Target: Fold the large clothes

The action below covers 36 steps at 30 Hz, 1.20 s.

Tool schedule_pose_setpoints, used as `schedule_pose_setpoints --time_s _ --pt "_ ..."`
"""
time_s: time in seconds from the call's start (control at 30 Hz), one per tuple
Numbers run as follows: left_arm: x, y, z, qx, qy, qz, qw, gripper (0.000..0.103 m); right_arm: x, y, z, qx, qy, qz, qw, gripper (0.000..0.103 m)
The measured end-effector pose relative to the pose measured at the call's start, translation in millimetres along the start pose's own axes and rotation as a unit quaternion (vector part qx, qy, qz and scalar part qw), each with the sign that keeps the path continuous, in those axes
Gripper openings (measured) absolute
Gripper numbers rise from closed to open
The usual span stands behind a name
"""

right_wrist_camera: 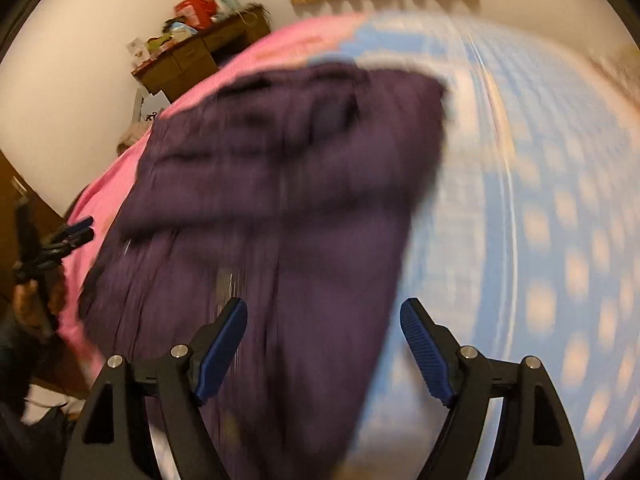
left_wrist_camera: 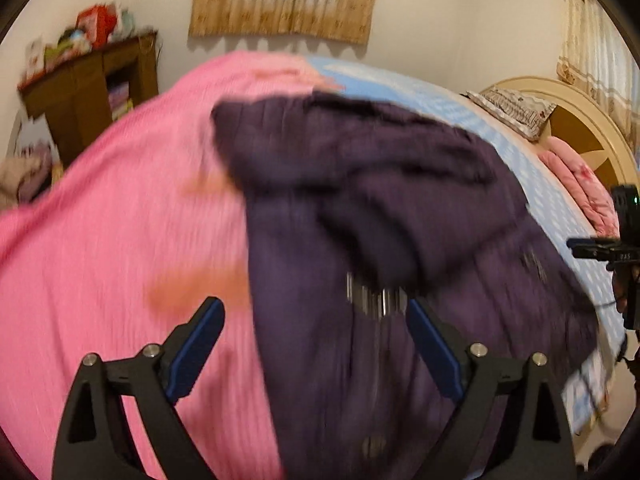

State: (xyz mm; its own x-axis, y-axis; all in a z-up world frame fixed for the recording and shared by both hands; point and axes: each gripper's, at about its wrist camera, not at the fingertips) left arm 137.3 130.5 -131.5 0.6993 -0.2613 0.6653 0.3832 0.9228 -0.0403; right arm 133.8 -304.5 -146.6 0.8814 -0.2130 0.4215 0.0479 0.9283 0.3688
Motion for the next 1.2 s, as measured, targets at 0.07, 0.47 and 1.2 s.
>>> schedule_pose_setpoints --time_s 0.07,0.47,1.2 --pt "-19 -4 8 0.003 0.002 0.007 1.0 0.094 -31 -17 24 0.014 -0.015 -0.028 0.999 0.079" --pt "-49 -19 2 -0.023 -0.006 0.031 0.9992 0.094 -94 -33 20 0.061 -0.061 -0.103 0.991 0.08" --pt "-52 -42 -14 -0.021 -0.04 0.026 0.9986 0.085 -101 -18 -8 0.123 -0.091 -0.101 0.983 0.045"
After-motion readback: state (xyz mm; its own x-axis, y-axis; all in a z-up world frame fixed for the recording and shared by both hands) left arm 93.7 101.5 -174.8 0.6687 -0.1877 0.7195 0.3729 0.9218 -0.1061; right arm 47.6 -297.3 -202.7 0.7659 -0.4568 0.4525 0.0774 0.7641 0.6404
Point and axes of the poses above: each gripper's, at about its wrist camera, not at the fingertips, and z roughly against the way its jaws point, y to its left, x to its top, and after that the axes turned 12 degrees about -z, right-handed
